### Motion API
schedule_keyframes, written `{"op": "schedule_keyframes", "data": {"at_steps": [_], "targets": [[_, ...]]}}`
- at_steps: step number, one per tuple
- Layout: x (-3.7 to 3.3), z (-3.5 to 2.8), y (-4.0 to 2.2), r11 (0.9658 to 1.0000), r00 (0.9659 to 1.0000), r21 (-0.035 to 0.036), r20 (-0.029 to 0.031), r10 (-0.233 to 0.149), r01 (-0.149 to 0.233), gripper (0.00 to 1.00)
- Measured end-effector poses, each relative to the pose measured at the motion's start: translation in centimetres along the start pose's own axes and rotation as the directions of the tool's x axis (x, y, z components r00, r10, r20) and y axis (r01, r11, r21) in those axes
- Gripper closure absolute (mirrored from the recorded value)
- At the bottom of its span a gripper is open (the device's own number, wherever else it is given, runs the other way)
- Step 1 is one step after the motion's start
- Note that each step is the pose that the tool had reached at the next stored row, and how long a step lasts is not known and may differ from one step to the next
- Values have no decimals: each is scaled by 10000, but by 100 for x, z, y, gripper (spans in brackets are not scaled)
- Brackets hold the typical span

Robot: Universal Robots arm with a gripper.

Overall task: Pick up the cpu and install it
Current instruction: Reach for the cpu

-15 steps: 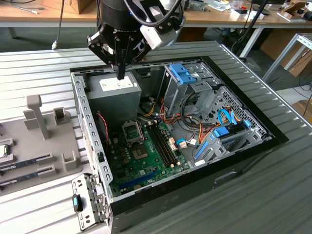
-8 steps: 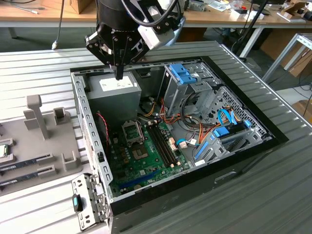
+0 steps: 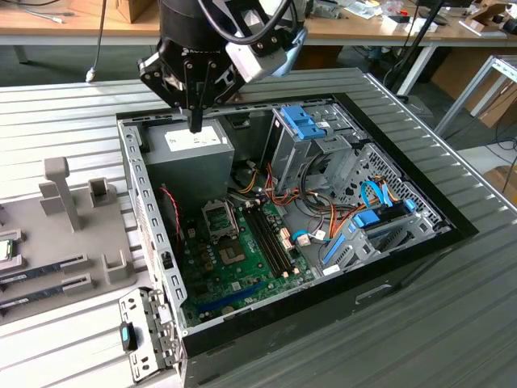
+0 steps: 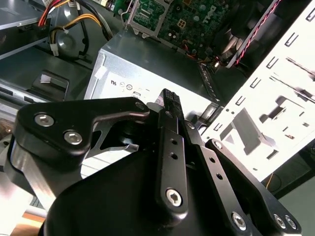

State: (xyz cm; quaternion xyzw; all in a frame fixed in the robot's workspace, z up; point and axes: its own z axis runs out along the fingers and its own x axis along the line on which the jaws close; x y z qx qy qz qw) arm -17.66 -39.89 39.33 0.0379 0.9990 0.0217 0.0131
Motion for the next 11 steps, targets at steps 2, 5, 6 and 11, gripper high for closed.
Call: {"op": "schedule_keyframes", "data": {"at_steps": [2,5,6,11], "targets": [[4,0,0,10000,10000,0,0,0,0,89],[12,-1,-1,10000,10000,0,0,0,0,89],[14,0,-1,10000,10000,0,0,0,0,89],[23,0,-2,10000,10000,-1,0,0,0,89]]}}
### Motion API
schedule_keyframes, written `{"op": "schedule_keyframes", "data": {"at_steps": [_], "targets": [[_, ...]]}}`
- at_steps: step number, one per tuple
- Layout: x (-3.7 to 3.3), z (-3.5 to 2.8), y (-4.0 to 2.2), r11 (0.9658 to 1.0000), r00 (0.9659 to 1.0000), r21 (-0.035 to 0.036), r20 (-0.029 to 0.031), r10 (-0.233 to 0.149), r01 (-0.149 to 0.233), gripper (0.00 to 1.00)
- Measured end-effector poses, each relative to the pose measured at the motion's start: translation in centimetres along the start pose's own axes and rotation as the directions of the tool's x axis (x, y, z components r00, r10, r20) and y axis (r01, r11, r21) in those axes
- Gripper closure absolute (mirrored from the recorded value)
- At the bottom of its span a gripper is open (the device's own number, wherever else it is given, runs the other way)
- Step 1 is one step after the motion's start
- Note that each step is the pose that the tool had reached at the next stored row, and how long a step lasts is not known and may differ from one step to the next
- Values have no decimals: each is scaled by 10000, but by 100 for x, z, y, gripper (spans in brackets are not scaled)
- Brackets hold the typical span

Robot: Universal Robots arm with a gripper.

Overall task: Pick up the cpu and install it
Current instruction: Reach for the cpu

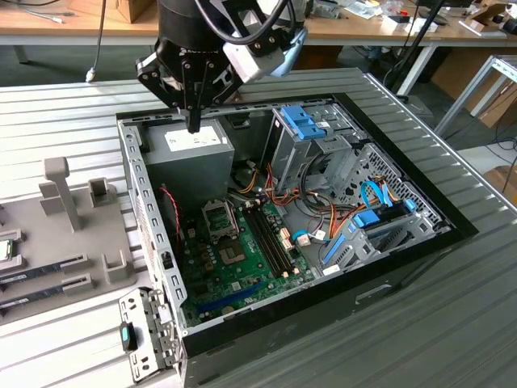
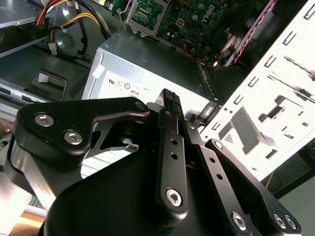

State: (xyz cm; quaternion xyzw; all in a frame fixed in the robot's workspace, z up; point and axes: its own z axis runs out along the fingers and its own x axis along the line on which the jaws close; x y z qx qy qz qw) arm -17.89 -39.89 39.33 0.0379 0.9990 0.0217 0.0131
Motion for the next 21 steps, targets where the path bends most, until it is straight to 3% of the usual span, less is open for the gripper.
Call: {"op": "schedule_keyframes", "data": {"at_steps": [21], "targets": [[82,-2,-6,10000,10000,1,0,0,0,89]]}}
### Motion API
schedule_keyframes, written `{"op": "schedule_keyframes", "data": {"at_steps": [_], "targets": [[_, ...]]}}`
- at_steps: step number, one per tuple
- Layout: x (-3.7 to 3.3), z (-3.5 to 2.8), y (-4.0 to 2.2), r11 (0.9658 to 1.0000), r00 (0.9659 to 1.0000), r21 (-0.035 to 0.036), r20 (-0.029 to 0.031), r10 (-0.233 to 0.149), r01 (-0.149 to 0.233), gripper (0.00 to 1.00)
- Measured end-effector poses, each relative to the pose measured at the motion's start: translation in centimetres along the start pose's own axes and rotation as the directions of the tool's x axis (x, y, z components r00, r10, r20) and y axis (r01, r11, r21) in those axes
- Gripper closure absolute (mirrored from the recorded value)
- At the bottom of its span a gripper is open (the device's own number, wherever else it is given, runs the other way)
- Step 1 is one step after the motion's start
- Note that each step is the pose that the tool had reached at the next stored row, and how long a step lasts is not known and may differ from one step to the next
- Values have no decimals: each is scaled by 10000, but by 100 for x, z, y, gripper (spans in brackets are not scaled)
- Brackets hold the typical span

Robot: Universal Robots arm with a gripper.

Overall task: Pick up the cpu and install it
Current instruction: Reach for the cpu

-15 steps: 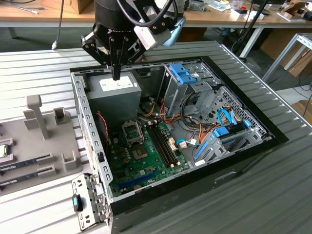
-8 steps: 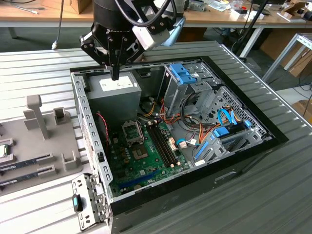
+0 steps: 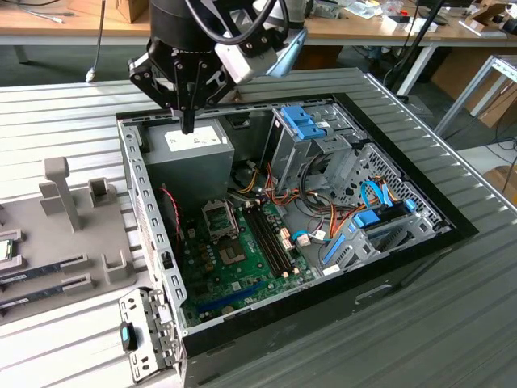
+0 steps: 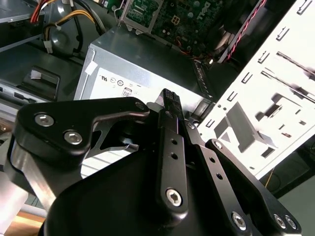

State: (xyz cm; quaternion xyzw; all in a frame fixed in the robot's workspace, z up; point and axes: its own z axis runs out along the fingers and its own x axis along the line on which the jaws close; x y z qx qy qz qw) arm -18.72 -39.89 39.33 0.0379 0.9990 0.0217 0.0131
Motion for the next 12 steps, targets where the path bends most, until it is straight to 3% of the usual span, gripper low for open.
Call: {"op": "schedule_keyframes", "data": {"at_steps": [12], "targets": [[63,-2,-5,10000,10000,0,0,-1,1,89]]}}
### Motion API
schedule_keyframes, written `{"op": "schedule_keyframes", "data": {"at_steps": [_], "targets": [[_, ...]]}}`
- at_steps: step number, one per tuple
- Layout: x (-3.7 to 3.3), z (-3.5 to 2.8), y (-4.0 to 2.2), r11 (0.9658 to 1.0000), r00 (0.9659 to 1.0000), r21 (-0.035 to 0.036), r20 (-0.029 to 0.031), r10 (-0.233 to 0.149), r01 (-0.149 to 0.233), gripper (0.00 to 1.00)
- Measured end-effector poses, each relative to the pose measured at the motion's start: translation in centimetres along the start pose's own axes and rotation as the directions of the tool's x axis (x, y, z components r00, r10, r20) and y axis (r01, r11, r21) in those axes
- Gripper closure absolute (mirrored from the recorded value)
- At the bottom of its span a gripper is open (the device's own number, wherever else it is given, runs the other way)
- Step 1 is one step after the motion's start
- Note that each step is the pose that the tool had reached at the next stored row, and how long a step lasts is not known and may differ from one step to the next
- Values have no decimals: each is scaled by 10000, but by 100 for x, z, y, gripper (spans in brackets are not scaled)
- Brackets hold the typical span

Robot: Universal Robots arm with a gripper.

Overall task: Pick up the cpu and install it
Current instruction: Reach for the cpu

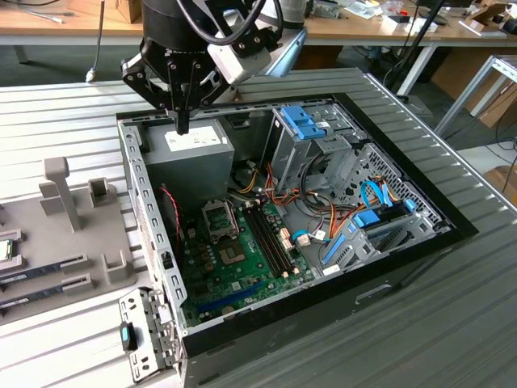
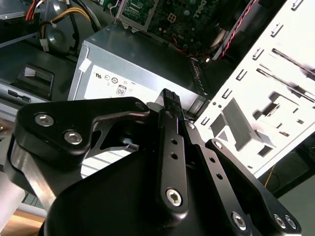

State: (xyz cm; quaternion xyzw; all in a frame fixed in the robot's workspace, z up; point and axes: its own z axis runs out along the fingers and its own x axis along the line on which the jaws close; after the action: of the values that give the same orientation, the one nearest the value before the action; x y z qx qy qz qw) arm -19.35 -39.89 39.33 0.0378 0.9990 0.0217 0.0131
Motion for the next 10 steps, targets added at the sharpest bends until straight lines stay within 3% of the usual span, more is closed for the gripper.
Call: {"op": "schedule_keyframes", "data": {"at_steps": [10], "targets": [[38,-1,-3,10000,10000,1,0,0,0,89]]}}
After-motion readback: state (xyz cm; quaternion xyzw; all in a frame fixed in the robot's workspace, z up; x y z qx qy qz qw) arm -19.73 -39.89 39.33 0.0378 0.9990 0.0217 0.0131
